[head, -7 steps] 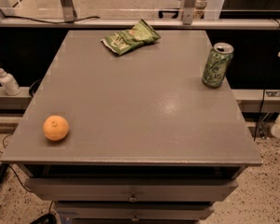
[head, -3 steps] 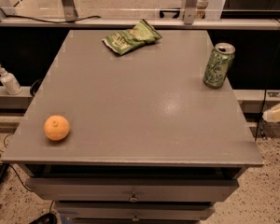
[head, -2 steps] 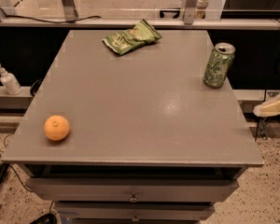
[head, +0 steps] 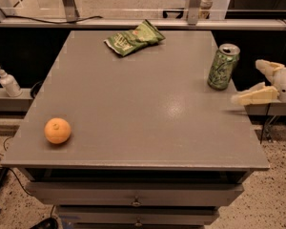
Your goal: Pick green can
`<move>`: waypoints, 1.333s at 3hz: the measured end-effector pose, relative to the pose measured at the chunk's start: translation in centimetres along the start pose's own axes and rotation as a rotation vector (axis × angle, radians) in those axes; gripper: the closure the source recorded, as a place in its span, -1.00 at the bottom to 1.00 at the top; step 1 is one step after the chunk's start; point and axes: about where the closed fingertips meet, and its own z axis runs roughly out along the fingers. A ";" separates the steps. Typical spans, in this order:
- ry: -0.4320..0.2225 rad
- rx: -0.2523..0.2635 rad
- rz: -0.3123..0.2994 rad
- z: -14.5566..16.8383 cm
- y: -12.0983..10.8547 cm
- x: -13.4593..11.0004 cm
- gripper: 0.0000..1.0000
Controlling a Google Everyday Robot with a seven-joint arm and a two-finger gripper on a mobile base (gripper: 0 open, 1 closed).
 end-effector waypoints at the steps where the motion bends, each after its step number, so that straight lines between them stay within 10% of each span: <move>1: -0.074 -0.033 -0.018 3.7 -0.6 -1.5 -1.00; 2: -0.116 -0.056 -0.021 6.6 -1.1 -3.5 -1.00; 4: -0.142 -0.142 0.002 10.5 0.2 -10.0 -0.05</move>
Offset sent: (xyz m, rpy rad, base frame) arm 0.0860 0.0774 0.0224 0.1274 -0.0926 0.0980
